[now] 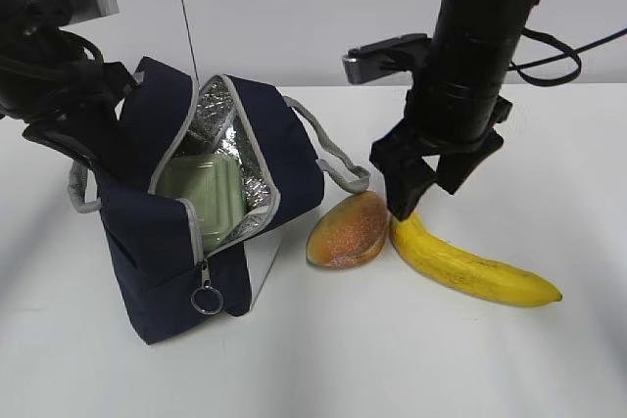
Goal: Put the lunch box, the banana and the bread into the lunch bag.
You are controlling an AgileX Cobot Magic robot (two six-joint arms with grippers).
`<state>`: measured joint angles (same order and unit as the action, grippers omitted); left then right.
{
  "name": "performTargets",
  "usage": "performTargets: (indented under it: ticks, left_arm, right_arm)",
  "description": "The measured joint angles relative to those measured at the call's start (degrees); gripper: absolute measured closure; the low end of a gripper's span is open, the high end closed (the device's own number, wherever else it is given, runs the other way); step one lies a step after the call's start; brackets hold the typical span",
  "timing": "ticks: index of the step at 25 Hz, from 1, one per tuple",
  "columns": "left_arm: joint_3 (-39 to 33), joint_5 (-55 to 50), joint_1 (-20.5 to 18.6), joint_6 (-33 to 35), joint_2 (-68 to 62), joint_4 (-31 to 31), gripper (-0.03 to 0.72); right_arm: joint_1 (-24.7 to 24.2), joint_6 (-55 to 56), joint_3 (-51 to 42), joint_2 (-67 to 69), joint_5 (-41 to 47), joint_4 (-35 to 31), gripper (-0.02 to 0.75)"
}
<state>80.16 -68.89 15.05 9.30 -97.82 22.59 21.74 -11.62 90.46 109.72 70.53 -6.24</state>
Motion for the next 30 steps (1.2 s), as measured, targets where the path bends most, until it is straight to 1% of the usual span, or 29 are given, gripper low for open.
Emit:
performTargets:
  ticks: [7, 12, 17, 24, 30]
  left_arm:
    - [0.00, -0.11, 0.00, 0.00, 0.00, -0.18, 0.672]
    - [0.00, -0.11, 0.00, 0.00, 0.00, -0.54, 0.672]
    - [0.00, -0.11, 0.00, 0.00, 0.00, -0.65, 0.671]
    - [0.00, -0.11, 0.00, 0.00, 0.00, -0.65, 0.671]
    - [0.00, -0.19, 0.00, 0.00, 0.00, -0.76, 0.672]
  right_arm:
    - [-2.68, -4.42, -7.37, -0.37, -0.48, 0.09, 0.178]
    - [-3.03, -8.02, -11.80, -0.37, -6.36, 0.86, 0.178]
    - [-3.03, -9.43, -12.42, -0.37, -11.32, 2.86, 0.178]
    - [-3.03, -9.65, -12.42, -0.37, -12.67, 3.33, 0.179]
    - [-3.03, -10.04, -12.42, 2.74, -13.16, 3.33, 0.179]
